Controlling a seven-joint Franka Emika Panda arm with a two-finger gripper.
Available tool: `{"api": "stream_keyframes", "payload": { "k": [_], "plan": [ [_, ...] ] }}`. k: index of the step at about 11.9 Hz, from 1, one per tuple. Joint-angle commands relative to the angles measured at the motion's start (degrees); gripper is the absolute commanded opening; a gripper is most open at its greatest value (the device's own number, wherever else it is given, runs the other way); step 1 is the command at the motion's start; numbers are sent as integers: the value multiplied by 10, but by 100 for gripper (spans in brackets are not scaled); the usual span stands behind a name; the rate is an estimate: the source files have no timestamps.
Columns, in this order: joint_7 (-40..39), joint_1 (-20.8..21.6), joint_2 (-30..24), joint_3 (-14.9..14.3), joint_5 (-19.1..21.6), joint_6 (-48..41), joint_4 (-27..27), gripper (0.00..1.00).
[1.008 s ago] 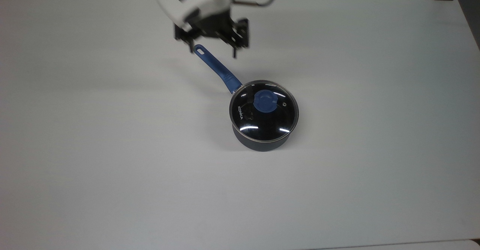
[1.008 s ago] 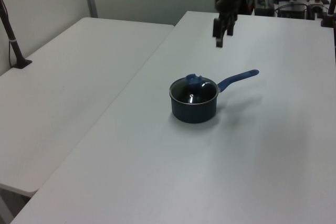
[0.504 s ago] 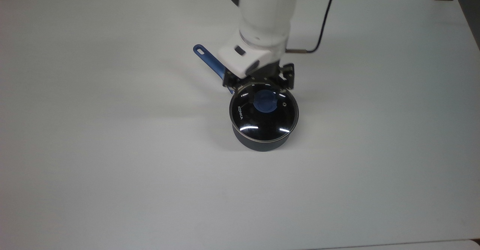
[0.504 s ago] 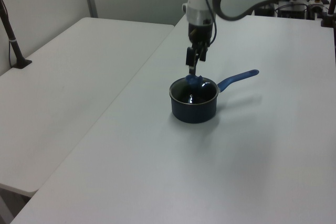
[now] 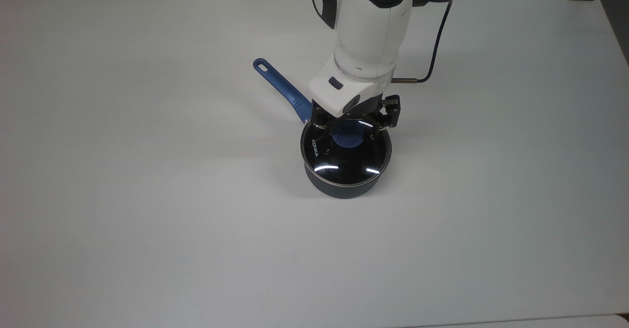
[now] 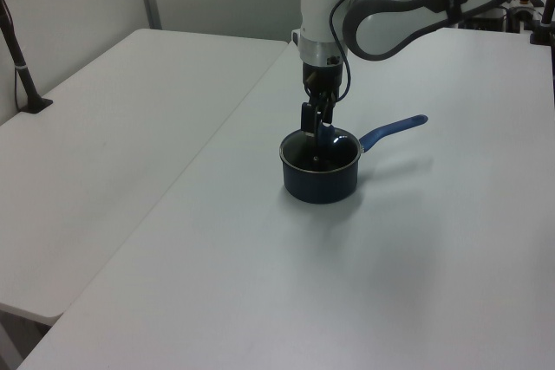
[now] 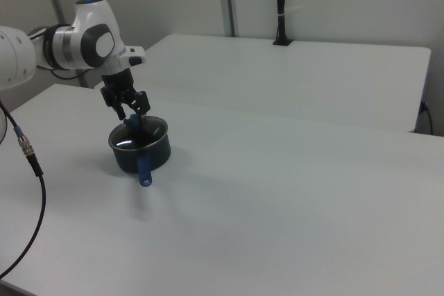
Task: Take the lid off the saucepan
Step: 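Close the gripper on the blue knob of the glass lid, then lift the glass lid off the saucepan and carry it aside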
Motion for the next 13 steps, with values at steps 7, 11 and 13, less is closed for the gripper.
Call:
{"api": "stream_keyframes", "payload": {
  "k": [7,11,13],
  "plan": [
    [6,4,-20,-9,-2,-10,10,29],
    [-15,-24,-85,-9,7,-70,9,29],
    [-47,-55,-116,-9,7,-95,-3,29]
  ]
}}
